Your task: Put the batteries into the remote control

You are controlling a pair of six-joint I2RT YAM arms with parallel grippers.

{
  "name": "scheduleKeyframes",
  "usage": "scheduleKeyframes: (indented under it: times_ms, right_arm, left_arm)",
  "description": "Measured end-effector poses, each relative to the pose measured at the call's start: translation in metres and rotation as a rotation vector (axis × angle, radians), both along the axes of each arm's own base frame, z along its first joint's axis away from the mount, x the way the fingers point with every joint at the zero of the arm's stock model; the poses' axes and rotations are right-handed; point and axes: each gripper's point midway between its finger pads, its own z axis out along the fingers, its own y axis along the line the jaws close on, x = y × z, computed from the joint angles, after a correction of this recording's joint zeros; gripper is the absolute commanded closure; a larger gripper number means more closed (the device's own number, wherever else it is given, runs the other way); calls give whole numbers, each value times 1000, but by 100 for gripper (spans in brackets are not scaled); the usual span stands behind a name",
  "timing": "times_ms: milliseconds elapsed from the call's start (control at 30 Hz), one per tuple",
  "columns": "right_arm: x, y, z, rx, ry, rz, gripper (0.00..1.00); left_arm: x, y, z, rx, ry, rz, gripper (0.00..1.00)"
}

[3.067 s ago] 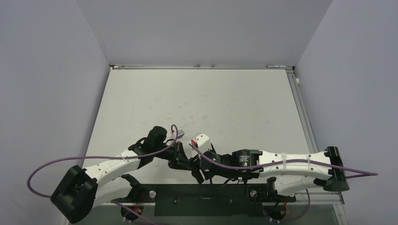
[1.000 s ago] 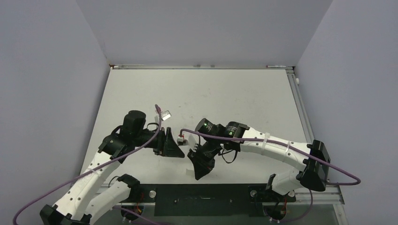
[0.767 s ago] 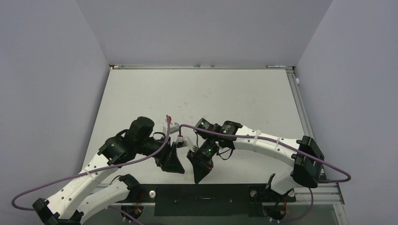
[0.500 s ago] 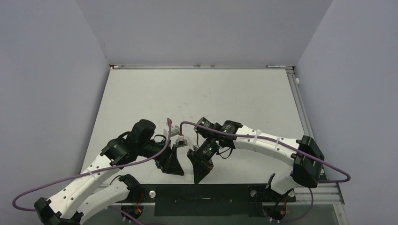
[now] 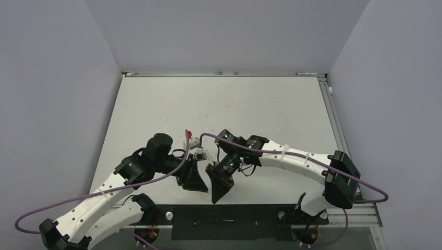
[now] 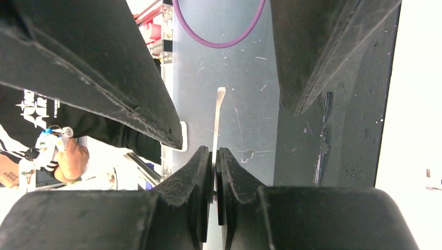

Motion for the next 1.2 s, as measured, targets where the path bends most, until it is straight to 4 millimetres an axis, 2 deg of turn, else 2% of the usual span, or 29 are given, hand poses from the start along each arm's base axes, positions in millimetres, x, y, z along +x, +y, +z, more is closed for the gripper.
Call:
scheduleKeyframes:
  times_ms: [267,400,567,700,967,1200]
  right_arm:
    - [6,-2,-1,-5,28,-58,91]
    - [16,-3,6,16,29,-106,91]
    - [23,-1,17,72,-7,-135,91]
    - [24,1,25,115,-23,-147,91]
    - [22,-2,17,102,-10,-156,91]
    - [18,-8,11,91,-3,-170,92]
  left_arm:
    - [-1,-3,-1,-43,11,15,56]
    - [-12,-1,-6,-53,34,-17,50]
    - [-23,2,-10,-42,83,-43,49]
    - [-24,2,-12,-40,114,-35,49]
    - [-19,-4,-10,-63,148,14,52]
    - [-12,-4,5,-125,126,63,59]
